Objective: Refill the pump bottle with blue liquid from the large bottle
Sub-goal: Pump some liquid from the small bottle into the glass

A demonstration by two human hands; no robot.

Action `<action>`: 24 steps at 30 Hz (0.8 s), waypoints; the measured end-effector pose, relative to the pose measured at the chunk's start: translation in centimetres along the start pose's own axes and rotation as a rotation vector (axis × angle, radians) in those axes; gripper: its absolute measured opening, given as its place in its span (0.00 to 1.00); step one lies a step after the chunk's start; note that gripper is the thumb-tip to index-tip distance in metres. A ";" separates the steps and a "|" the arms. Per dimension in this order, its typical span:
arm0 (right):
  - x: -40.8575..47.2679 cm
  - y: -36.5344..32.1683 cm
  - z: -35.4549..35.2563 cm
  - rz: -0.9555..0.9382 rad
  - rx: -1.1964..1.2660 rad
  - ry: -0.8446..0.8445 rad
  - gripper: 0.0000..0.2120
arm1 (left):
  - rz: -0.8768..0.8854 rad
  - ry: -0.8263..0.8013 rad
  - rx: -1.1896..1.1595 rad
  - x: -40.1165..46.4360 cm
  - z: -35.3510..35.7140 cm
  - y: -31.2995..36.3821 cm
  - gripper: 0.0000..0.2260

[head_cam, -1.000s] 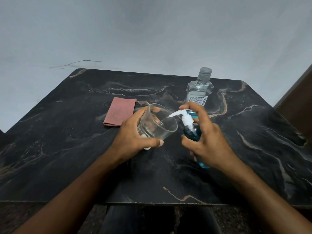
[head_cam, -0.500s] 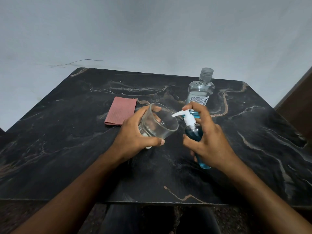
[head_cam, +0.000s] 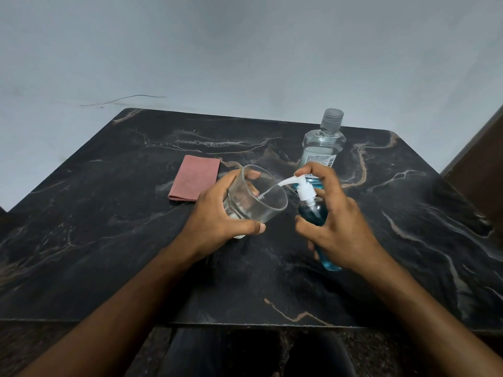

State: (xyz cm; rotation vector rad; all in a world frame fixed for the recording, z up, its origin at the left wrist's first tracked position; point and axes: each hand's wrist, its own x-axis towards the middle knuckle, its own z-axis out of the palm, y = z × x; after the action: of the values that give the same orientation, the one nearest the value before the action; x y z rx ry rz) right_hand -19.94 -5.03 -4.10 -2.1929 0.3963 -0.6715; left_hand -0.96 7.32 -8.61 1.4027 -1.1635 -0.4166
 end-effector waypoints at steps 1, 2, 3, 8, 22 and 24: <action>0.0 0.0 0.0 -0.001 -0.002 0.005 0.36 | 0.001 0.000 0.001 0.0 0.0 0.0 0.35; -0.1 0.0 0.1 -0.005 -0.002 0.009 0.37 | 0.002 0.002 0.002 0.0 0.0 0.0 0.35; -0.1 -0.1 0.1 -0.010 -0.002 0.012 0.39 | 0.002 0.004 0.001 0.0 0.0 0.0 0.35; -0.1 -0.3 0.1 -0.015 0.022 0.003 0.41 | -0.002 0.008 -0.004 0.0 0.0 0.1 0.35; -0.2 -0.5 0.0 -0.017 0.074 -0.006 0.37 | -0.009 0.015 0.013 -0.1 0.0 0.1 0.35; -0.2 -0.3 0.0 -0.013 0.066 -0.003 0.36 | -0.010 0.015 0.015 -0.1 0.0 0.1 0.35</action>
State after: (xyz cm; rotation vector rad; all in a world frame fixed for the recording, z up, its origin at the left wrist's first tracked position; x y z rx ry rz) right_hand -20.07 -4.70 -3.91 -2.1353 0.3539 -0.6789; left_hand -1.06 7.37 -8.56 1.4233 -1.1500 -0.4041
